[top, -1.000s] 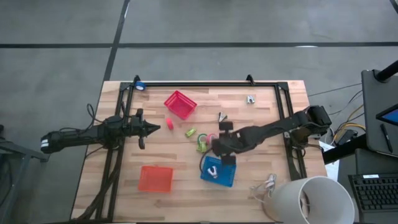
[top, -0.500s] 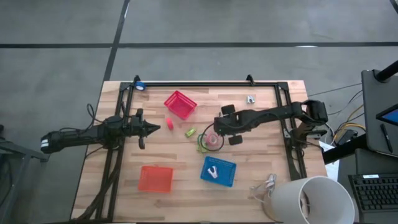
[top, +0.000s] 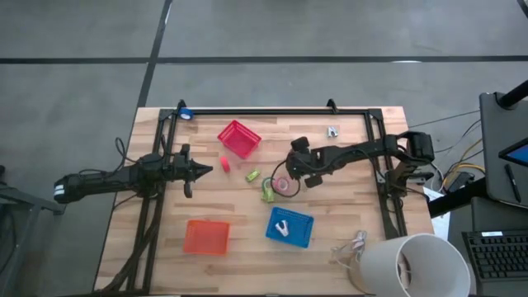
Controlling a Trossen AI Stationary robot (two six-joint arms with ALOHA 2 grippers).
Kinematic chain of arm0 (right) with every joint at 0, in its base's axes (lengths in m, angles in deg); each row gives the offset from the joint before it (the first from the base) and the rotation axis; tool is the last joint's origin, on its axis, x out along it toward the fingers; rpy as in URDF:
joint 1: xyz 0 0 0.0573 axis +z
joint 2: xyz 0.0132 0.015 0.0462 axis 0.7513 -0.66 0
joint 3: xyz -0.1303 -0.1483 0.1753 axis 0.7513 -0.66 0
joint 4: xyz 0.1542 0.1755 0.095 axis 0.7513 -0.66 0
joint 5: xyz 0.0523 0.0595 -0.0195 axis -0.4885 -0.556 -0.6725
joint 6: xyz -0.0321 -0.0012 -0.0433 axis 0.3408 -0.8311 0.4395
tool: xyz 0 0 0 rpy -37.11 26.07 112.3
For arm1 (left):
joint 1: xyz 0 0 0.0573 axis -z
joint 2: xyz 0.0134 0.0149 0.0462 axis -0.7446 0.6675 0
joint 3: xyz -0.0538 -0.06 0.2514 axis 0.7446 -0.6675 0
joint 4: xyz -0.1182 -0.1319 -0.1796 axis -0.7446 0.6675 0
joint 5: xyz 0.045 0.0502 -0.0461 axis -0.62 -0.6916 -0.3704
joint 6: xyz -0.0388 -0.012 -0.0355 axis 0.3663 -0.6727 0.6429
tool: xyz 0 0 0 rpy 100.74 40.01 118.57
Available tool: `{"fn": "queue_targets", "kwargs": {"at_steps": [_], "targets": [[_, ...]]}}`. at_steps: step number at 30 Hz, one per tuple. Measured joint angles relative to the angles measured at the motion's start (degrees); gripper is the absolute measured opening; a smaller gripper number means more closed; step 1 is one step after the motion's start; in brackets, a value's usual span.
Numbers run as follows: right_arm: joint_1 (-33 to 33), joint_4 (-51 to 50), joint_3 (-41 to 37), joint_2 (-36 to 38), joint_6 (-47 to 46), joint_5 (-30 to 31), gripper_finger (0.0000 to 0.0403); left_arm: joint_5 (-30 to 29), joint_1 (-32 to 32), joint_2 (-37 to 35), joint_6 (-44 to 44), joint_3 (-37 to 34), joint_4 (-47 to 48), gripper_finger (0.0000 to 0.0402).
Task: Pick and place Stapler, Stapler remover, tape
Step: Put the black stapler remover into the blue bin
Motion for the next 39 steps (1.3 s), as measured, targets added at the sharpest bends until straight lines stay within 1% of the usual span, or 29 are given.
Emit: {"fn": "queue_targets", "kwargs": {"at_steps": [7,11,14,17,25,39], "targets": [[-3.3,1.6,-0.1,0.0,-0.1,-0.2,0.0114,0.0,0.0,0.0,0.0,0.0,0.0,0.0010],[-4.7,1.6,-0.4,0.0,-0.7,-2.2,0.0106,0.0,0.0,0.0,0.0,0.0,0.0,0.0010],[-4.8,2.0,-1.1,0.0,-1.9,-2.8,0.0101,0.0,0.0,0.0,0.0,0.0,0.0,0.0010],[-4.8,3.9,-2.4,0.0,-0.5,-3.5,0.0098,0.0,0.0,0.0,0.0,0.0,0.0,0.0010],[-4.7,6.1,-3.7,0.0,0.1,-3.1,0.0100,0.0,0.0,0.0,0.0,0.0,0.0,0.0010],[-5.7,7.0,-3.9,0.0,0.4,-3.1,0.0068,0.0,0.0,0.0,0.0,0.0,0.0,0.0010]]}}
